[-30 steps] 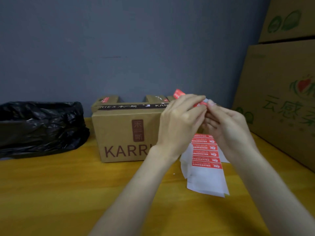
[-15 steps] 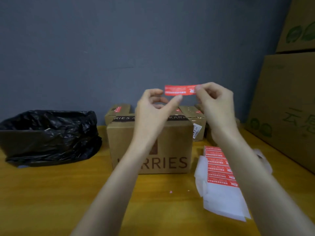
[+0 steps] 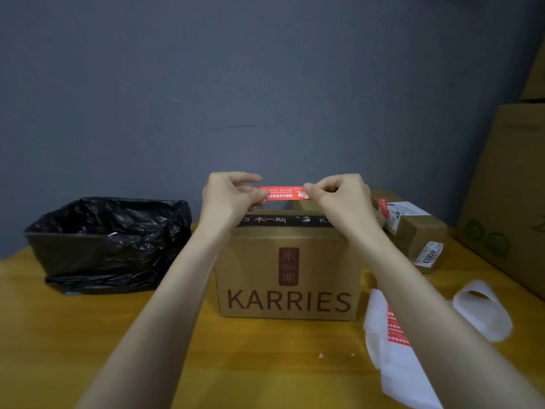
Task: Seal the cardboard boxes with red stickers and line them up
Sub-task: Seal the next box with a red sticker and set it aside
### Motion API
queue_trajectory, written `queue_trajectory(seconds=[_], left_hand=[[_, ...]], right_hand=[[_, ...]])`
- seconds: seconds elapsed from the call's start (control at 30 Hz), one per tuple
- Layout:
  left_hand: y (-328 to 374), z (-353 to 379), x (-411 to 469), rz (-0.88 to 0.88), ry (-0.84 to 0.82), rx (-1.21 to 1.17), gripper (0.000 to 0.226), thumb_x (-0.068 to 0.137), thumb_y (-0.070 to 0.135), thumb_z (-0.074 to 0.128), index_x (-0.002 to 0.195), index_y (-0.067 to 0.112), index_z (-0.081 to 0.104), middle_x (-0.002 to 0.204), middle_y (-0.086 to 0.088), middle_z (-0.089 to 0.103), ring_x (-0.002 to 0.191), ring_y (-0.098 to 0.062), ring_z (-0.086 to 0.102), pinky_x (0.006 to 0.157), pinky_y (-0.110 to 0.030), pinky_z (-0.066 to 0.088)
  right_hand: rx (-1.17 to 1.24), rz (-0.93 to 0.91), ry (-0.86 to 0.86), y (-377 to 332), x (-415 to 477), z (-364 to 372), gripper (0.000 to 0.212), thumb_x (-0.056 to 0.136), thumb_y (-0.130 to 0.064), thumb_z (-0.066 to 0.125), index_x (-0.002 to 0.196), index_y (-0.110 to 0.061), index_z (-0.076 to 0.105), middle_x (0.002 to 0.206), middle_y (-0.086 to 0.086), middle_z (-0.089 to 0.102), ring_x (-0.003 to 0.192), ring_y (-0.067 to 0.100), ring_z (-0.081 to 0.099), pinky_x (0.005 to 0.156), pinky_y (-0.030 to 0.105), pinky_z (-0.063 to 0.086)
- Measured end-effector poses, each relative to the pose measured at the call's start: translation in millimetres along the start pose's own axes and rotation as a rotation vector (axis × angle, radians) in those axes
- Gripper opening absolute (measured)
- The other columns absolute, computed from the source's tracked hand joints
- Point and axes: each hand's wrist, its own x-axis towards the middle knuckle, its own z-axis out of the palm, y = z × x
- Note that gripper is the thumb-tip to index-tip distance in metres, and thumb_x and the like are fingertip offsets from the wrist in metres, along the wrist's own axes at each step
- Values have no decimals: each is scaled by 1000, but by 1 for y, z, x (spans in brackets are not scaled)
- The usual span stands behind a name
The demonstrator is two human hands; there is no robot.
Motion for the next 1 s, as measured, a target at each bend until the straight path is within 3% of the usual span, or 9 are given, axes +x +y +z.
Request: queue_trajectory(seconds=[0.13,0.23,0.33,0.43,0.53,0.73,0.8,0.93,1.0], left_hand=[[-2,-1,12,-101,-32,67,12,76,11,77,82,9,66,70,-5,67,61,-10,66,56,-17,47],[-3,2,15,-82,-45,212,16,76,18,77,66,17,65,73,0,64,83,-17,61,77,-29,49],[-8,4,18,-109,-65,273,18,76,22,77,71,20,60,88,-7,68,94,-23,63,89,-39,50],[-11,6,17,-118,-83,320,23,78,26,75,77,24,52,91,-6,67,94,-26,64,89,-44,50],[-12,10,12,-69,-100,332,25,84,22,68,81,23,43,90,-7,60,90,-24,59,83,-37,48],[-7,6,8,-31,-90,173,22,83,26,69,90,23,49,68,10,64,72,-14,52,75,-34,42],[2,4,8,-38,-66,112,21,86,27,65,99,19,51,75,10,69,75,-15,51,73,-33,40],[27,8,4,62,-2,286,21,93,31,51,109,18,49,94,2,70,85,-16,56,70,-30,41],[35,8,2,102,6,444,28,93,34,48,116,18,47,116,-5,60,103,-24,54,83,-33,41]], right_hand=[[-152,-29,-53,7,5,4,30,90,-27,59,74,-4,71,74,7,67,79,21,59,69,26,40],[-294,-109,-22,14,5,10,24,90,-29,59,81,-11,72,91,9,65,92,25,58,75,33,47],[-391,-153,-3,16,3,14,22,91,-29,56,89,-12,71,101,13,59,100,29,55,80,37,49],[-429,-193,12,17,-1,17,23,93,-27,51,93,-11,68,98,12,56,96,29,55,78,41,50],[-432,-222,22,20,-2,17,24,94,-24,48,91,-8,65,91,12,56,86,30,57,72,39,49],[-188,-141,-30,18,3,5,26,96,-24,47,79,-7,56,65,-3,52,66,11,48,55,18,34],[-142,-136,-4,16,3,0,27,96,-25,47,80,-6,58,63,-6,50,63,8,46,54,13,34],[-162,-243,50,10,6,-1,23,98,-23,45,83,-7,54,77,1,54,74,16,48,57,25,26],[-193,-294,86,7,9,-5,21,98,-20,44,79,-11,47,75,2,48,74,19,43,60,28,22]])
